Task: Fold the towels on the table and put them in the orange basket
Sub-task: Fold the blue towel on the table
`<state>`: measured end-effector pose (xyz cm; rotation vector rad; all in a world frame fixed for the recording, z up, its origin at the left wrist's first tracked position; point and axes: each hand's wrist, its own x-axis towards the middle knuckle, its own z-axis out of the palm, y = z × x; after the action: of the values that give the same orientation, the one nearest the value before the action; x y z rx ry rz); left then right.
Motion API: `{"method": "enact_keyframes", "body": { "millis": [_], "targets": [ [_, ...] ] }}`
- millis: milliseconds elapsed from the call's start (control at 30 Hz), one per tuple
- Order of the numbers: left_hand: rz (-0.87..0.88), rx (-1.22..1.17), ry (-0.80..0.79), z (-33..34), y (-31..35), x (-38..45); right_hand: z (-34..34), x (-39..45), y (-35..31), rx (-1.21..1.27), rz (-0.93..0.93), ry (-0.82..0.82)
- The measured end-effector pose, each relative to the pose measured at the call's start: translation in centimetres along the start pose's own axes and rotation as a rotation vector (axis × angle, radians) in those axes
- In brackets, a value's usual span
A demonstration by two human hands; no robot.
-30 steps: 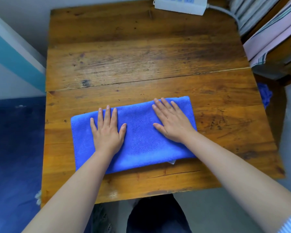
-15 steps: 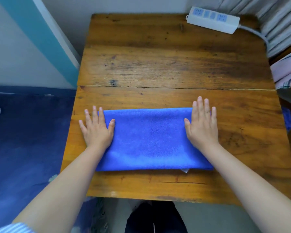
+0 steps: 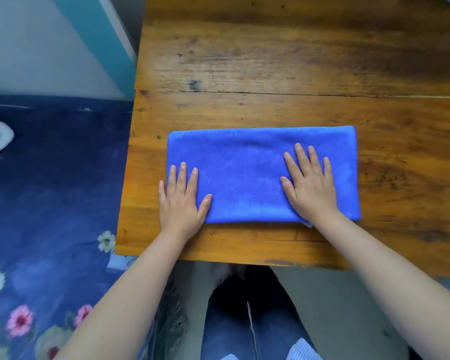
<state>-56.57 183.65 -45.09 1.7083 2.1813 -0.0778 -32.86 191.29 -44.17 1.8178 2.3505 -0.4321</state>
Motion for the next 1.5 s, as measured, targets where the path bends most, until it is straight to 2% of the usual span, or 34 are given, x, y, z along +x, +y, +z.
{"method": "enact_keyframes", "body": {
  "millis": [267, 400, 500, 733, 967, 1167, 1300, 1400, 1500],
  "targets": [
    [0.013, 0.02, -0.003, 0.1, 0.0, 0.0, 0.2, -5.3, 3.0, 0.076, 0.349, 0.004],
    [0.014, 0.156, -0.045, -0.9, 1.2, 0.3, -0.5, -6.8, 2.5, 0.234, 0.539, 0.039],
    [0.113, 0.166, -0.035, -2.2, 3.2, 1.0, -1.7, -7.0, 2.1, 0.319, 0.689, 0.07],
    [0.344, 0.127, -0.067, -4.6, 11.9, 6.8, -3.8, -4.4, 2.8, 0.527, 0.89, -0.091],
    [0.46, 0.089, -0.214, -4.6, 20.0, 11.3, -3.7, -3.6, 5.1, 0.649, 0.895, -0.167],
    [0.336, -0.08, -0.421, -5.6, 26.0, 14.8, -6.1, -1.8, 11.8, 0.608, 0.873, -0.242],
    [0.281, -0.278, -0.574, -6.6, 29.6, 17.0, -8.5, 0.5, 15.9, 0.566, 0.814, -0.336],
    [0.286, -0.365, -0.585, -7.1, 32.3, 18.3, -10.3, 2.2, 18.2, 0.535, 0.741, -0.389],
    [0.303, -0.56, -0.568, -8.0, 34.4, 18.9, -12.2, 3.3, 19.8, 0.549, 0.686, -0.38]
  ]
}}
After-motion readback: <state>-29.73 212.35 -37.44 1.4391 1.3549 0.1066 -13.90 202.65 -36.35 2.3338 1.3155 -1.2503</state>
